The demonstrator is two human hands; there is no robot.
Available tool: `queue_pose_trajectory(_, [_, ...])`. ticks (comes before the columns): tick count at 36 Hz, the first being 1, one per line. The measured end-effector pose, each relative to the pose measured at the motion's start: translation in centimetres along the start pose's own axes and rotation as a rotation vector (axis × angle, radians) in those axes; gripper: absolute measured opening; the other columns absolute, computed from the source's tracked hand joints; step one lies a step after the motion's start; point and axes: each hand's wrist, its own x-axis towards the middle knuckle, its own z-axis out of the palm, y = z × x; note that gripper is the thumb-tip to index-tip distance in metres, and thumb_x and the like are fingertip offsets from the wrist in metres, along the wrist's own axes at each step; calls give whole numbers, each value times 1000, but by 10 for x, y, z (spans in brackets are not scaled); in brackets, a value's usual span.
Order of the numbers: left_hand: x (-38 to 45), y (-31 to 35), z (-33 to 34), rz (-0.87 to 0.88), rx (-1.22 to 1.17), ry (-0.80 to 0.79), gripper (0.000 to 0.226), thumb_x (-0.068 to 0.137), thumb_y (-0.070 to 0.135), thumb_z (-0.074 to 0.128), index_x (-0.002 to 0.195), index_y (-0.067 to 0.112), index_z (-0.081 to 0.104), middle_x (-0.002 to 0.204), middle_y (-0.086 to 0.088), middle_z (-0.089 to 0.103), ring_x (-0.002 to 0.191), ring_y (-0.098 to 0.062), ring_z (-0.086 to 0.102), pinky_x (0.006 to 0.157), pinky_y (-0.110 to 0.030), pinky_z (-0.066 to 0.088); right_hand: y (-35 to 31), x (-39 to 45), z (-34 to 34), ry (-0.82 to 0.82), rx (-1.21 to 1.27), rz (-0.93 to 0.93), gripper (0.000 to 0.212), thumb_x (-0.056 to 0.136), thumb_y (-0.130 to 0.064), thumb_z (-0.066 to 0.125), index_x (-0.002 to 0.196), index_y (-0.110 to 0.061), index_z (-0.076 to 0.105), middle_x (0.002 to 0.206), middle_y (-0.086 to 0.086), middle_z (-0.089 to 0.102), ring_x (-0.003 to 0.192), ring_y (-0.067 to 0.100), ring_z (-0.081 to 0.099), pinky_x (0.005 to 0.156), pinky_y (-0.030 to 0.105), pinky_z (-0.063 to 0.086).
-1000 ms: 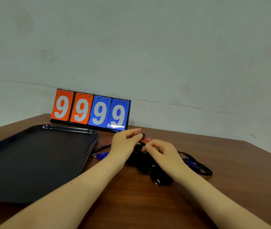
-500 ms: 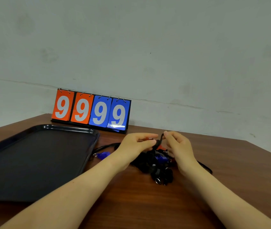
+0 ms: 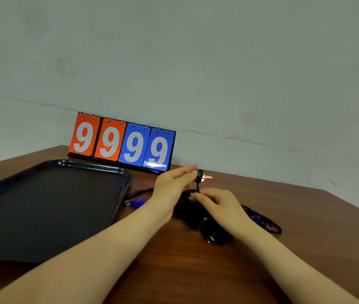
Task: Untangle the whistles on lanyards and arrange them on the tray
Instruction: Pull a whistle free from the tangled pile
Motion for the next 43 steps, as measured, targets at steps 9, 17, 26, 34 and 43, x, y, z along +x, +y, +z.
queue_pose_trajectory(9, [6,1,-12,162,552,36,24,91,17,63,113,26,69,105,8,63,100,-8,60,91,-23,50,-10,-4,-2,61,83,-74,30,98,-19,48,75,-19,66,65,-15,61,63,3,55,60,17,39])
queue_pose_trajectory(17, [0,0,1,225,795,-252,30,92,17,61,121,23,66,102,4,59,96,-6,58,88,-19,49,-2,4,-17,280,501,131,35,99,-21,47,67,-10,58,44,-10,37,41,3,31,42,14,28])
queue_pose_trajectory(26, [-10,8,8,16,124,-314,25,94,5,56,115,12,67,115,-11,68,104,-19,68,85,-24,55,12,8,-19,294,626,308,35,97,-32,51,85,-3,66,56,2,42,44,7,33,40,17,29])
queue_pose_trajectory(34, [-9,7,13,-54,-249,-263,25,95,1,50,117,0,63,111,-22,68,92,-20,66,76,-22,56,9,5,-14,85,664,331,37,97,-35,49,70,-11,50,51,-3,28,43,9,21,41,22,20])
queue_pose_trajectory(43, [0,7,0,72,81,-14,20,95,9,57,106,20,69,103,-3,71,85,-6,68,77,-16,55,2,-1,0,-29,80,-10,39,100,-26,47,65,-14,62,57,-11,54,55,0,49,61,11,36])
